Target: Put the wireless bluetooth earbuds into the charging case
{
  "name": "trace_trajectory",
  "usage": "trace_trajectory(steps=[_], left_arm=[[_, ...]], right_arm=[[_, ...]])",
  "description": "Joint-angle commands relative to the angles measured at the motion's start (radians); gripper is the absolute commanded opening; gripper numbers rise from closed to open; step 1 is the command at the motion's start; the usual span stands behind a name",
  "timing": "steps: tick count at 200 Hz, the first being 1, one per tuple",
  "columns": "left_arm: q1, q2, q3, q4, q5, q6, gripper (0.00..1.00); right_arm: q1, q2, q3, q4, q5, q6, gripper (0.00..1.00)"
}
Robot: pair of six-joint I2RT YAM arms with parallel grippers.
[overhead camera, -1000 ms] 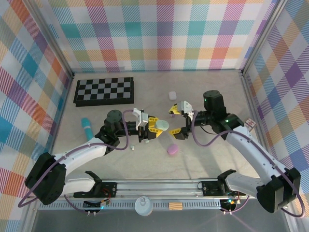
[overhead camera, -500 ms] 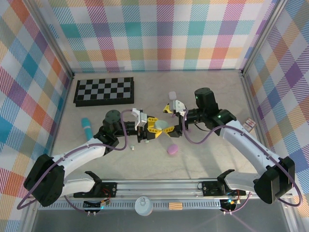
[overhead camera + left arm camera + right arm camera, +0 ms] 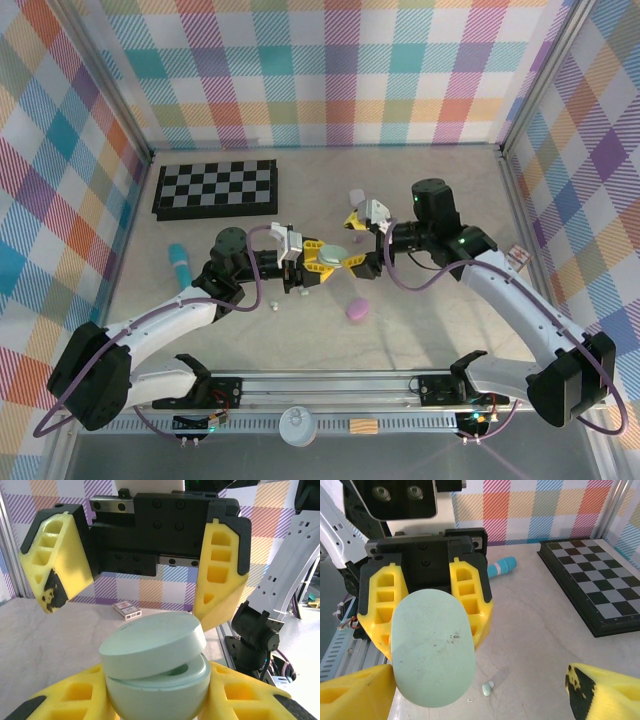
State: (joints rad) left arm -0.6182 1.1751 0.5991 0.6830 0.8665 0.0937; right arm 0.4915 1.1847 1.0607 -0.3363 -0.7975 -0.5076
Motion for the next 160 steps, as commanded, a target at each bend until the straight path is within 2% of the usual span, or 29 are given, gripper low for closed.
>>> trace_trajectory(steps=[1, 105, 137, 160], left_arm=[[0.002, -0.014, 0.01, 0.03, 0.059, 0.011, 0.24], [0.002, -0.026, 0.011, 0.036, 0.063, 0.002, 0.24], [0.002, -0.019, 0.007, 0.041, 0.049, 0.002, 0.24], [0.002, -0.014, 0.01, 0.058, 0.05, -0.009, 0.24]], right_arm=[[-0.013, -0.013, 0.032, 0.033, 0.002, 0.026, 0.87], [-0.036, -0.02, 0.036, 0.103, 0.119, 0.141, 0.89], [-0.036, -0.041, 0.029, 0.05, 0.002, 0.065, 0.92], [-0.036, -0.058, 0.016, 0.057, -0.035, 0.077, 0.93]])
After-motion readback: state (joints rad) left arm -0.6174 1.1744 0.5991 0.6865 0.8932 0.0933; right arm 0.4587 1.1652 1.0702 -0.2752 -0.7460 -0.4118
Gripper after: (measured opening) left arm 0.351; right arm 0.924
